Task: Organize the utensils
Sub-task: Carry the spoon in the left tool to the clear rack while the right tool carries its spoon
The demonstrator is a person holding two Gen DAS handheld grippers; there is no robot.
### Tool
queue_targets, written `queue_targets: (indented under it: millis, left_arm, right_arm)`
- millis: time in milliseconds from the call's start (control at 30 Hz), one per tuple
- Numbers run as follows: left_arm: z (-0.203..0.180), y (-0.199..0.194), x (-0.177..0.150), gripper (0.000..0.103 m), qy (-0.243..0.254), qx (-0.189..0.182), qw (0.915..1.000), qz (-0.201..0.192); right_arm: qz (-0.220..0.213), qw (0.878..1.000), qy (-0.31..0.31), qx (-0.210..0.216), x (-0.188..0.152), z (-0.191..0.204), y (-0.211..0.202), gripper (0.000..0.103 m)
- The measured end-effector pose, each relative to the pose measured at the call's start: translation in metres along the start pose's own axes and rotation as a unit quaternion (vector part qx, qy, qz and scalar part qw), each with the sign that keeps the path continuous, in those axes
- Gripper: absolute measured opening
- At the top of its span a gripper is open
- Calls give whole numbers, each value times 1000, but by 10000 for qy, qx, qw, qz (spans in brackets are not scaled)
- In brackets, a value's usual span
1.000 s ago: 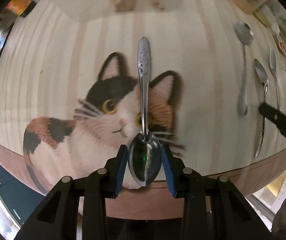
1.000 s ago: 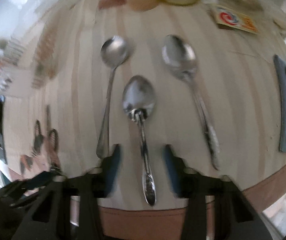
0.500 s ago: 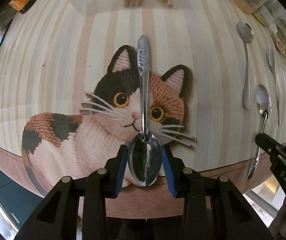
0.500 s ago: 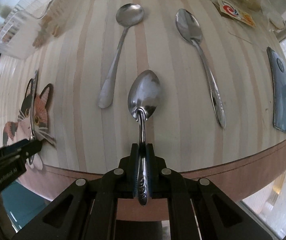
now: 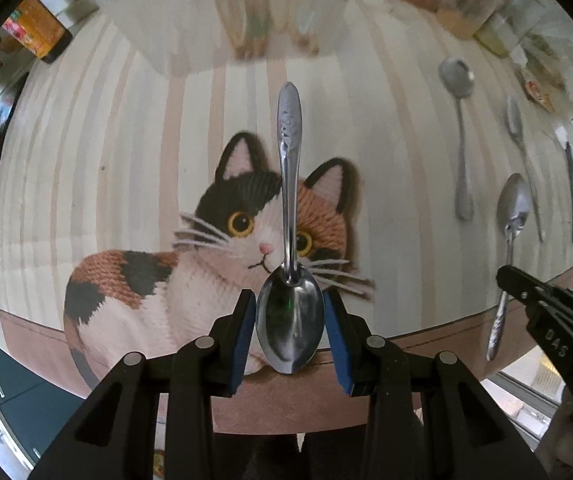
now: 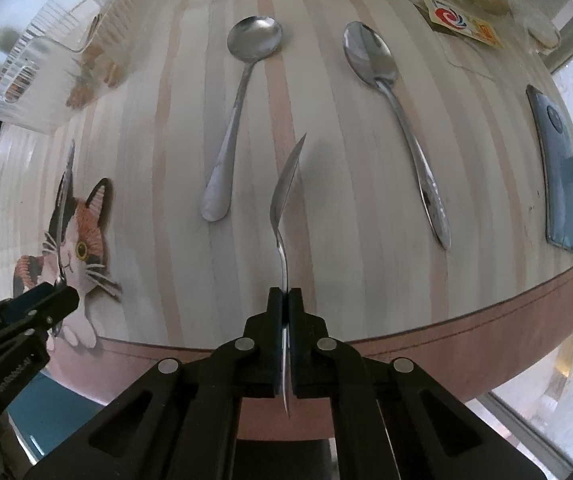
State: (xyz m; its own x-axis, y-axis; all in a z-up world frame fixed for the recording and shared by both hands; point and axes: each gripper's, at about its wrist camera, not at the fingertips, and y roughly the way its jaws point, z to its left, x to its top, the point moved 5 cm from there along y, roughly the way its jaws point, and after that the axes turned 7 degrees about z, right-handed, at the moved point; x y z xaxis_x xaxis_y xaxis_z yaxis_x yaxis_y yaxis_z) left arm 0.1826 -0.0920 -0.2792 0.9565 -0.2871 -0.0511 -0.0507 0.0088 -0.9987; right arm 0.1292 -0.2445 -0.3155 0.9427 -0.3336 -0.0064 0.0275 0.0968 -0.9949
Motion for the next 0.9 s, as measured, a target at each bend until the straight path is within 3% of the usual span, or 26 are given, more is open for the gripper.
queue_targets:
  millis: [167, 533, 700, 900]
  left_arm:
    - [-7, -22, -3, 31, 110, -68, 9997, -227]
    - [-12, -98, 2, 31, 251, -353, 9944, -966]
    - [-6, -137, 30, 31, 187, -493, 9893, -1361]
    - [21, -172, 77, 31, -52, -424, 9838, -1744]
  right_arm:
    - [-114, 9998, 89, 155, -4, -4, -9, 3]
    - [-659, 9961, 87, 576, 6, -10, -84, 3]
    - [-992, 9922, -21, 754, 27, 1, -120, 3]
    - [-1359, 9855, -171, 997, 80, 35, -152, 2]
